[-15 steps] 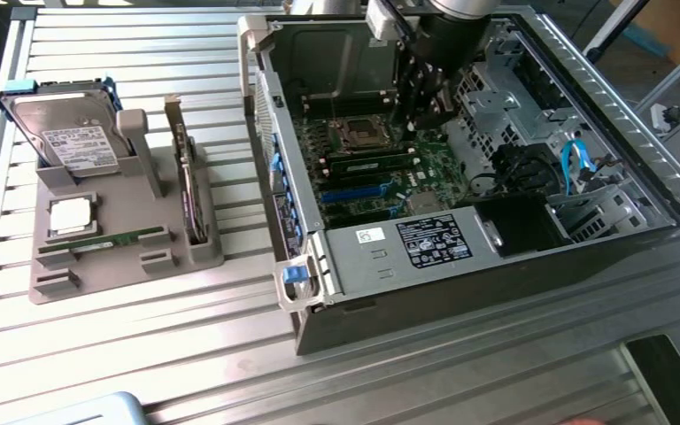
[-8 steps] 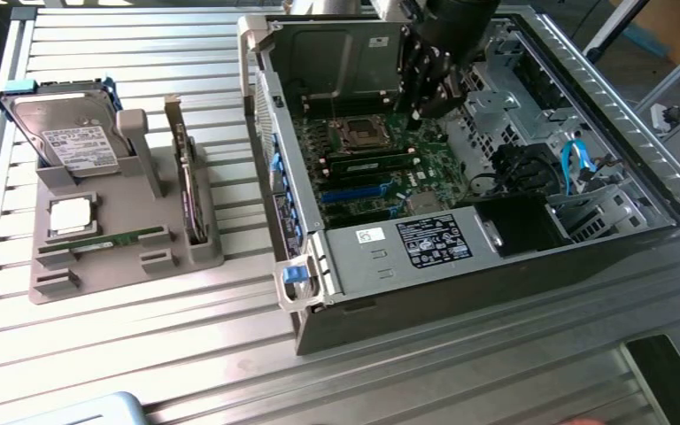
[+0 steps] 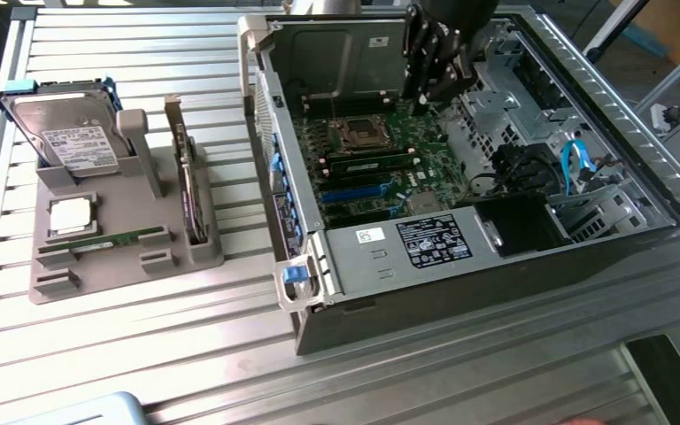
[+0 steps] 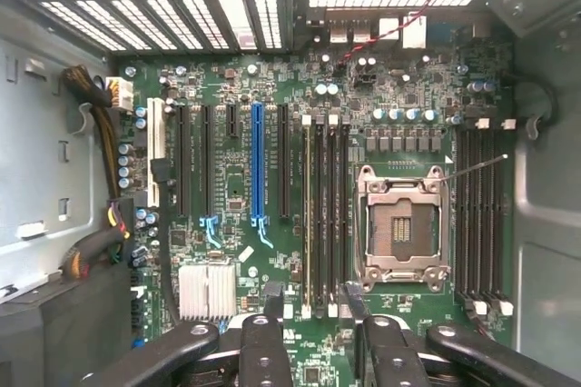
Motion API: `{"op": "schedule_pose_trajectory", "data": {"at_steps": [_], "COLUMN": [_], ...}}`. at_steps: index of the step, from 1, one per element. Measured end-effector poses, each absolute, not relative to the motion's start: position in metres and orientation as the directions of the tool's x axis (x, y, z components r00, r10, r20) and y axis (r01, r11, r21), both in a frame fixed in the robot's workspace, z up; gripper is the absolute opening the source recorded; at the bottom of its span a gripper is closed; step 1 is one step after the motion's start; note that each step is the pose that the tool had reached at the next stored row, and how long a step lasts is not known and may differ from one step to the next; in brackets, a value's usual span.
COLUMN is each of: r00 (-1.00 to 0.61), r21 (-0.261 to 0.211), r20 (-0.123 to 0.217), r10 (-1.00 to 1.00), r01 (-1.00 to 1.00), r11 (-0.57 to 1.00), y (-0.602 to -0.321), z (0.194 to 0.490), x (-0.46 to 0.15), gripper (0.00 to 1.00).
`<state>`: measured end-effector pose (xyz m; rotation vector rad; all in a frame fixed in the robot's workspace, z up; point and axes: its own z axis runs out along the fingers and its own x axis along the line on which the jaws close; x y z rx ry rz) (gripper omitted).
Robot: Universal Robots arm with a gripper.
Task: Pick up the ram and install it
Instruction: 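Insert the ram into the slot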
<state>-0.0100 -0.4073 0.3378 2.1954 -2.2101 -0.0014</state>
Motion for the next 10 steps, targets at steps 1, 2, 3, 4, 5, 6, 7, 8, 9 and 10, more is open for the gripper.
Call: {"op": "schedule_pose_trajectory", "data": {"at_steps": [1, 2, 3, 4, 5, 6, 7, 8, 9, 10], "r00": [-0.006, -0.006, -0.006, -0.006, -0.006, -0.006, -0.006, -0.007, -0.006, -0.006], "r21": [0.019, 0.019, 0.019, 0.019, 0.019, 0.019, 0.019, 0.019, 0.019, 0.019], "r20": [0.018, 0.018, 0.018, 0.018, 0.018, 0.018, 0.018, 0.018, 0.018, 0.018], "r10": [-1.000, -1.000, -1.000, -1.000, -1.000, -1.000, -1.000, -1.000, -1.000, -1.000], "r01": [-1.000, -1.000, -1.000, -1.000, -1.000, -1.000, -1.000, -1.000, -1.000, -1.000], "r11": [0.007, 0.007, 0.007, 0.007, 0.007, 0.007, 0.007, 0.007, 0.007, 0.007], "y": [-0.407, -0.407, -0.407, -0.407, -0.407, -0.407, -0.407, -0.407, -0.407, -0.407], "z": [0.340, 0.345, 0.350, 0.354, 0.358, 0.362, 0.365, 0.367, 0.369, 0.370], "x": [-0.010, -0.010, -0.010, -0.010, -0.010, -0.010, -0.010, -0.010, -0.010, -0.010], "gripper": [0.38, 0.38, 0.38, 0.38, 0.38, 0.38, 0.38, 0.38, 0.38, 0.38]}}
